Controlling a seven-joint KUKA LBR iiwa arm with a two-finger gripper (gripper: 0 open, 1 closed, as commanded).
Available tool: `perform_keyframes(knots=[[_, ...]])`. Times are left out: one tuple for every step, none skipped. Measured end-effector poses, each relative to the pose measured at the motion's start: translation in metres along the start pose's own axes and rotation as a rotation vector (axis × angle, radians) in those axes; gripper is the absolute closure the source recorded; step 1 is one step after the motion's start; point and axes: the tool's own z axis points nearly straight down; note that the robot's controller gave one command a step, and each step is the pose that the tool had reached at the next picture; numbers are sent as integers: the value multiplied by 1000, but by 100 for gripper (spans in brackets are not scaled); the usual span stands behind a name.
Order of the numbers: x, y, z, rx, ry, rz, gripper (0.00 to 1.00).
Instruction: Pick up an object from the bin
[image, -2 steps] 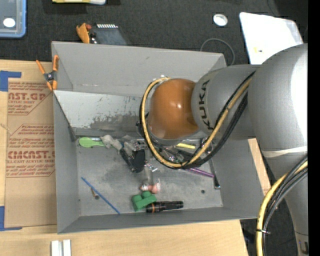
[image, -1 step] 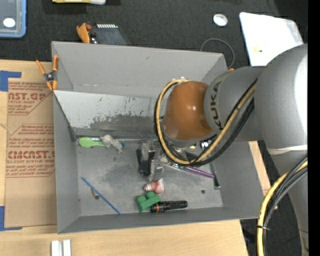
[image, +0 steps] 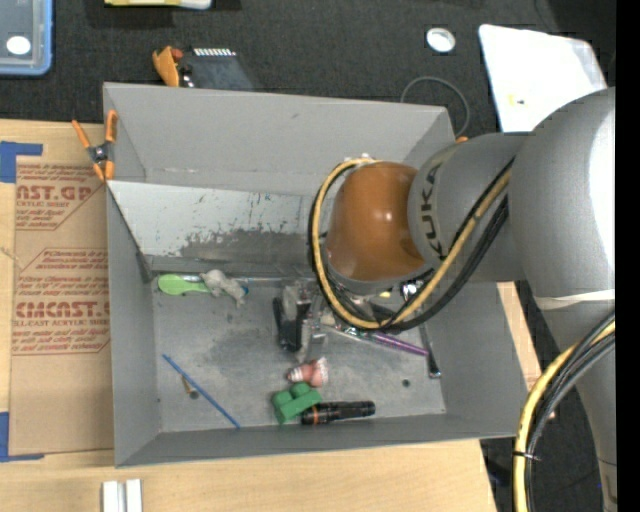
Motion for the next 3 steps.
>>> perform_keyframes(knots=[[28,-46,-7,1,-8,-125,0],[35,-65,-14,2,-17,-161,100],[35,-65,-14,2,-17,-161,100]])
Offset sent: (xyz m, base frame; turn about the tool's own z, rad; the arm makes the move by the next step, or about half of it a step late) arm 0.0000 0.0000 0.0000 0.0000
